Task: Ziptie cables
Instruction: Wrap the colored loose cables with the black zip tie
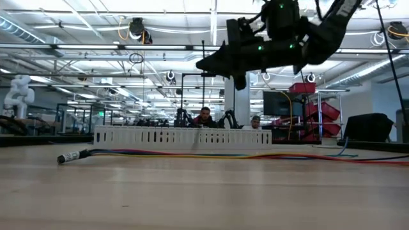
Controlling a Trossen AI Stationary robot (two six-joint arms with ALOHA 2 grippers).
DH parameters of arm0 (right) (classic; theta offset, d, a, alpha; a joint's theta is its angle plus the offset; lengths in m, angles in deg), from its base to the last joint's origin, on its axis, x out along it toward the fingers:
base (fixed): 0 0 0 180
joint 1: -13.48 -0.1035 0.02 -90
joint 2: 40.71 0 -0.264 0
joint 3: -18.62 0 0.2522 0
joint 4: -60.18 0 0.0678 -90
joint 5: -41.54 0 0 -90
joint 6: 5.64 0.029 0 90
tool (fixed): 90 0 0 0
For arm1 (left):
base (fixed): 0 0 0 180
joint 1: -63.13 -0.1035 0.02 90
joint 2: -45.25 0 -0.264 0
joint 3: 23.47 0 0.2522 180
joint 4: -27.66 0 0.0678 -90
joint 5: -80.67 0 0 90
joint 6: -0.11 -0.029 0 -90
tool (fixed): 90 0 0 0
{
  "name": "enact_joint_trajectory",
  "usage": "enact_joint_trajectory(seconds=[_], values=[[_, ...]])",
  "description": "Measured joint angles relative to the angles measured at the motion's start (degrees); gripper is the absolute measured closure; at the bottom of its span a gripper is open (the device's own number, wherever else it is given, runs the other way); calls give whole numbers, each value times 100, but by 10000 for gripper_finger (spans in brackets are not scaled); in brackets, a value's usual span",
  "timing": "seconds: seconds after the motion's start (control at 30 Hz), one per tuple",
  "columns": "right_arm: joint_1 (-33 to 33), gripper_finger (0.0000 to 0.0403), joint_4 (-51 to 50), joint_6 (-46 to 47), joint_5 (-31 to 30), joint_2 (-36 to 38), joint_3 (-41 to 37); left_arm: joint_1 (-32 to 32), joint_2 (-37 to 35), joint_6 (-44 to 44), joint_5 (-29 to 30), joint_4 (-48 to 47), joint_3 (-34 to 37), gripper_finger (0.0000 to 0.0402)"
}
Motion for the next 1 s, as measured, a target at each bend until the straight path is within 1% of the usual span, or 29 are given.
enact_joint_trajectory(seconds=[0.07, 0.17, 0.37, 0.47, 0.53, 0.67, 0.8, 0.87, 1.0], values=[[109, 403, 494, 57, 300, -229, 106, -138, 0, 0, 56, 1, 94, 360], [232, 403, 687, 151, 743, -508, 391, -322, -17, 46, 76, -22, 196, 360], [129, 403, 293, 228, 1163, -1363, 1116, -500, -20, 348, 64, -418, 225, 360], [12, 403, 161, 467, 1519, -1824, 1360, -506, -20, 452, 48, -505, 225, 360], [-52, 403, 186, 720, 1827, -1978, 1439, -501, -21, 481, 43, -583, 225, 360], [-212, 403, 280, 1061, 2102, -2055, 1476, -501, -24, 738, 28, -909, 225, 360], [-339, 403, 633, 1042, 2127, -1882, 1475, -503, -24, 898, 74, -1073, 225, 360], [-339, 403, 690, 772, 1898, -1740, 1476, -501, -24, 898, 96, -1046, 225, 360], [-218, 403, 688, -75, 1321, -1409, 1473, -501, -38, 898, 224, -1032, 225, 360]])
